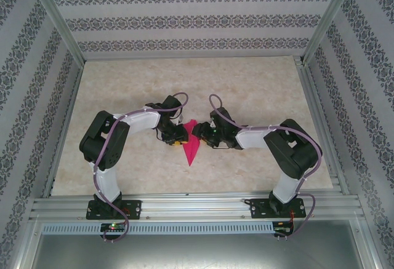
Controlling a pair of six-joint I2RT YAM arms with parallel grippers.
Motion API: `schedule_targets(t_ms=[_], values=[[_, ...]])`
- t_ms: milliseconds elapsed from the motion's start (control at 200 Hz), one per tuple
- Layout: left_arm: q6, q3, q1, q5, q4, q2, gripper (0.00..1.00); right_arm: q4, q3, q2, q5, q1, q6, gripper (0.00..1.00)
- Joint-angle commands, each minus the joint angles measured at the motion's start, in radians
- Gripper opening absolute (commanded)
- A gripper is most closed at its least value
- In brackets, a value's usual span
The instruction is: Fold a paper plane with a square sheet of paper (pick it up from the middle)
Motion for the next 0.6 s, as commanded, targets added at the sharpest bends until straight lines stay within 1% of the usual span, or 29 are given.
schedule_targets(t_ms=[0, 160, 280, 330, 365, 500, 600], values=[[0.004, -0.035, -0.010, 0.036, 0.011, 0.017, 0.30, 0.049, 0.039, 0.040, -0.050, -0.020, -0.024, 0.52], [0.004, -0.036, -0.010, 0.038, 0.014, 0.017, 0.30, 0.131, 0.041, 0.085, -0.072, -0.027, -0.004, 0.53], [0.001, -0.046, -0.011, 0.036, 0.022, 0.012, 0.30, 0.111, 0.062, 0.088, -0.079, -0.031, -0.030, 0.54], [0.002, -0.047, -0.010, 0.033, 0.018, 0.011, 0.30, 0.045, 0.083, 0.072, -0.091, -0.034, -0.061, 0.53], [0.001, -0.048, -0.011, 0.031, 0.019, 0.009, 0.29, -0.012, 0.091, 0.049, -0.072, -0.032, -0.088, 0.52], [-0.003, -0.054, -0.011, 0.027, 0.029, 0.002, 0.29, -0.353, 0.129, -0.072, 0.137, -0.008, -0.198, 0.52], [-0.008, -0.055, -0.011, 0.027, 0.036, 0.007, 0.29, -0.433, 0.146, -0.082, 0.156, -0.005, -0.229, 0.51]])
